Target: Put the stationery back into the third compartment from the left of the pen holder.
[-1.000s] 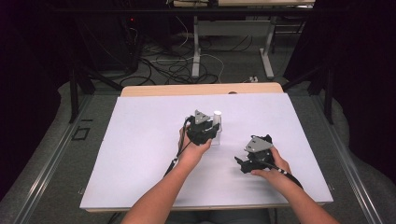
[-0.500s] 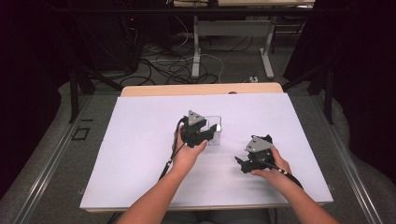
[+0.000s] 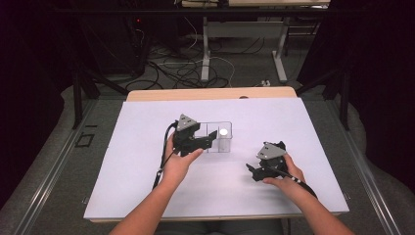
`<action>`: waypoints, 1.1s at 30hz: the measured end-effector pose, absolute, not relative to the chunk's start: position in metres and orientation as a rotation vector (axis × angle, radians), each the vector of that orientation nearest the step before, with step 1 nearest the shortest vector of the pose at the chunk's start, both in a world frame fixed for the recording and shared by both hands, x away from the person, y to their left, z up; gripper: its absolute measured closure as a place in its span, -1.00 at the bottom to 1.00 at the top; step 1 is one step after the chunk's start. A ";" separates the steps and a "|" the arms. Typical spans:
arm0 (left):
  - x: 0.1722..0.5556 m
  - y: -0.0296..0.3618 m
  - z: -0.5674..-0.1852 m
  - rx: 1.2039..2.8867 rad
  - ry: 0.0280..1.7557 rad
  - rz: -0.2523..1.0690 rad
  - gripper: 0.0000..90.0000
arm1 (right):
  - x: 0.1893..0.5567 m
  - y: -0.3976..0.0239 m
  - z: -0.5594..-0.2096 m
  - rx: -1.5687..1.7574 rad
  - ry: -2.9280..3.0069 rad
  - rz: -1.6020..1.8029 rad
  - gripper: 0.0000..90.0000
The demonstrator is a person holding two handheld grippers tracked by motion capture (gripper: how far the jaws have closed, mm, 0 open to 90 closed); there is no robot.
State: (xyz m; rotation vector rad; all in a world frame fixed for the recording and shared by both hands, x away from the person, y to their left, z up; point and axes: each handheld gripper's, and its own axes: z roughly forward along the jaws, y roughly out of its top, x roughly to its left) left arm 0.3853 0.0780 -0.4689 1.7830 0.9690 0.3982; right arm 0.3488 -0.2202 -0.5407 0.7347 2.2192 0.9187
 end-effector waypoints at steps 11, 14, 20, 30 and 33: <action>0.376 0.127 -0.455 1.722 1.010 0.444 -0.51 | 0.350 -0.223 -0.541 0.748 2.209 0.910 -0.97; 0.374 0.141 -0.457 1.697 1.044 0.455 -0.64 | 0.349 -0.223 -0.541 0.761 2.204 0.921 -0.97; 0.370 0.166 -0.464 1.669 1.130 0.450 -0.97 | 0.349 -0.223 -0.540 0.771 2.209 0.922 -0.97; 0.358 0.207 -0.477 1.641 1.224 0.483 -1.00 | 0.350 -0.226 -0.539 0.802 2.193 0.942 -0.97; 0.353 0.219 -0.480 1.649 1.238 0.502 -1.00 | 0.350 -0.227 -0.539 0.807 2.182 0.952 -0.97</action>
